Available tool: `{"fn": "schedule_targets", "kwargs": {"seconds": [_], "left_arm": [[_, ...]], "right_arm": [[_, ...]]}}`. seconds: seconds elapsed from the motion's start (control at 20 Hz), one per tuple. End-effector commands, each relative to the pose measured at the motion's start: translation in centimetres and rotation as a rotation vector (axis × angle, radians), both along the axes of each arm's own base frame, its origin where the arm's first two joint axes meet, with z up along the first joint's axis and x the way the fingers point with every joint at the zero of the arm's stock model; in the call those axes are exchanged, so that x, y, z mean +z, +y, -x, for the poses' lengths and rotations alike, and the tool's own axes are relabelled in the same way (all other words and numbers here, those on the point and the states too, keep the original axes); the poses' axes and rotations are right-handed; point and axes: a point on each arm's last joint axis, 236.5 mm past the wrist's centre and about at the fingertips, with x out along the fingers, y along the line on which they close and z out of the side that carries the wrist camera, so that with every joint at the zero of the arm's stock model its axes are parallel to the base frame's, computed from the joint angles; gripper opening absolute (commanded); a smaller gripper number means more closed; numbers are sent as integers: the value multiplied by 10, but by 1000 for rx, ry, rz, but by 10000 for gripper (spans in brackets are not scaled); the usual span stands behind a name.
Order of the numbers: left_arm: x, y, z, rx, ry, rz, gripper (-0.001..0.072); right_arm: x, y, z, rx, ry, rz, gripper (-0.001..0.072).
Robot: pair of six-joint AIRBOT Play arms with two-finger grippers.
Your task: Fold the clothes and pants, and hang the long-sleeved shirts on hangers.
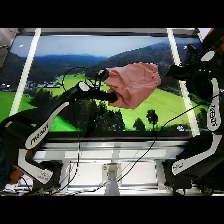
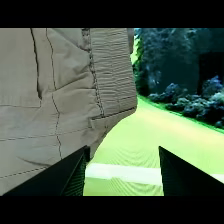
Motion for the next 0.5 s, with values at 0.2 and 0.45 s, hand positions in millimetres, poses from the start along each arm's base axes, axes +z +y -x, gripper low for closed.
{"fn": "schedule_targets", "kwargs": {"seconds": [0.2, 0.45], "left_arm": [[-14, -4, 7, -35, -4, -39, 531], [-31, -8, 9, -23, 23, -42, 301]], "right_arm": [[-32, 25, -1, 23, 58, -119, 476], [-51, 15, -19, -30, 21, -102, 476]]}}
